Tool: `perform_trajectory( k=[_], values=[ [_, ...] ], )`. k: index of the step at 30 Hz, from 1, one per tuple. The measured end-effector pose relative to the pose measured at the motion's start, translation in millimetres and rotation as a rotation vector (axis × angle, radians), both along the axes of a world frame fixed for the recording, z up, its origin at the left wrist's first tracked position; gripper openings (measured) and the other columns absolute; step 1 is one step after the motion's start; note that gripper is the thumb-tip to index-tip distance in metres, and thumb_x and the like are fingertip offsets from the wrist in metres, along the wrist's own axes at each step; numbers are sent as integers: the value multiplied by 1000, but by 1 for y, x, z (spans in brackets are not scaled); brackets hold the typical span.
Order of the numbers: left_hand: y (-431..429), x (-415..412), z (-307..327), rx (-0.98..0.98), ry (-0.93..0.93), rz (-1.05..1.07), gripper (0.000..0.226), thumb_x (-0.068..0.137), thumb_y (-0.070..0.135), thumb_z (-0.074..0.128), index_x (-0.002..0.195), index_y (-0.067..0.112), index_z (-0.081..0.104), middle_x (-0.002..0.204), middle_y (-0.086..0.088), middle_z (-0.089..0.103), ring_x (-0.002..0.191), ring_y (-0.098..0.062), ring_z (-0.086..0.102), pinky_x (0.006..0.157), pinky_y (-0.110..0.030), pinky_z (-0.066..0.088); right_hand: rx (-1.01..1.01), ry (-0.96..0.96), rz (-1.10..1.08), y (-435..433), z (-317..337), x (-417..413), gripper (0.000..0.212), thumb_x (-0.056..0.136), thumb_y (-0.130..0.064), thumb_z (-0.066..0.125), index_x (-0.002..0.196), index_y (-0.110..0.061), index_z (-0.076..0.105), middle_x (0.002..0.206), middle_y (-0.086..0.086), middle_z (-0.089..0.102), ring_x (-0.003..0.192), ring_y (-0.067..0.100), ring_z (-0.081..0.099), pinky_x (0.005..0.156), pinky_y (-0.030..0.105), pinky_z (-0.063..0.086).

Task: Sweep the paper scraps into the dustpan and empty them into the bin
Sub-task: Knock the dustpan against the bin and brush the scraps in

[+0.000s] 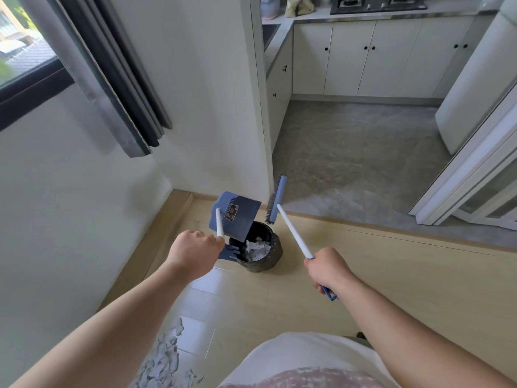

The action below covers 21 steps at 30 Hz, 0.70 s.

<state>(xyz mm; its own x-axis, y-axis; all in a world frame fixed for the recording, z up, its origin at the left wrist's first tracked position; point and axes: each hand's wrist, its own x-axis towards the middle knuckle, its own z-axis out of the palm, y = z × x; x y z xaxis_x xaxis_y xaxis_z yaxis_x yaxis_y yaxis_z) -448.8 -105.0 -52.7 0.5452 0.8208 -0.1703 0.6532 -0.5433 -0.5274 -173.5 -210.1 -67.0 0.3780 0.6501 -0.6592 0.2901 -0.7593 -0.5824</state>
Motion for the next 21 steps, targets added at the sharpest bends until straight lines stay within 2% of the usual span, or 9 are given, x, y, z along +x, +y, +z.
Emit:
perform_trajectory(
  k=[6,8,10,12,15,17,21],
  values=[
    [16,1,9,-7,-23,33,17,94,25,51,108,24,62,88,5,70,78,-21,69,61,-28,39,-41,-31,-2,21,-5,3,25,97,-17,51,101,5,62,51,11,51,29,18,40,42,19,38],
    [24,6,17,19,-109,126,17,96,34,51,103,25,63,87,4,71,79,-22,70,60,-27,40,-57,-61,22,28,-6,7,24,97,-17,50,98,4,61,50,11,51,28,18,41,42,19,38],
    [35,11,31,60,-221,252,26,96,46,51,100,24,65,88,2,72,79,-25,71,58,-27,38,-74,-126,80,36,-6,13,21,97,-16,49,95,3,60,51,11,53,28,19,43,42,19,40],
    [50,19,46,83,-355,384,32,96,50,50,98,23,65,88,-1,72,80,-31,70,59,-28,39,-103,-197,149,49,-8,20,16,96,-11,48,97,3,57,57,15,58,32,22,48,41,20,42],
    [82,27,70,116,-549,569,27,93,49,54,81,24,58,72,-1,60,69,-31,61,60,-28,40,-164,-315,275,75,-10,32,17,92,-2,46,106,0,56,69,15,62,40,23,56,36,22,41],
    [106,30,80,152,-592,672,35,91,49,56,71,21,50,65,1,54,64,-30,57,57,-27,39,-190,-400,379,96,-11,42,22,89,0,48,108,-4,57,71,10,58,47,21,55,37,24,39],
    [154,30,86,206,-595,860,34,88,47,62,70,19,56,63,-2,54,62,-30,57,57,-26,39,-225,-547,584,155,-24,67,33,89,-1,52,121,-8,58,80,3,55,62,18,55,48,27,42]
  ],
)
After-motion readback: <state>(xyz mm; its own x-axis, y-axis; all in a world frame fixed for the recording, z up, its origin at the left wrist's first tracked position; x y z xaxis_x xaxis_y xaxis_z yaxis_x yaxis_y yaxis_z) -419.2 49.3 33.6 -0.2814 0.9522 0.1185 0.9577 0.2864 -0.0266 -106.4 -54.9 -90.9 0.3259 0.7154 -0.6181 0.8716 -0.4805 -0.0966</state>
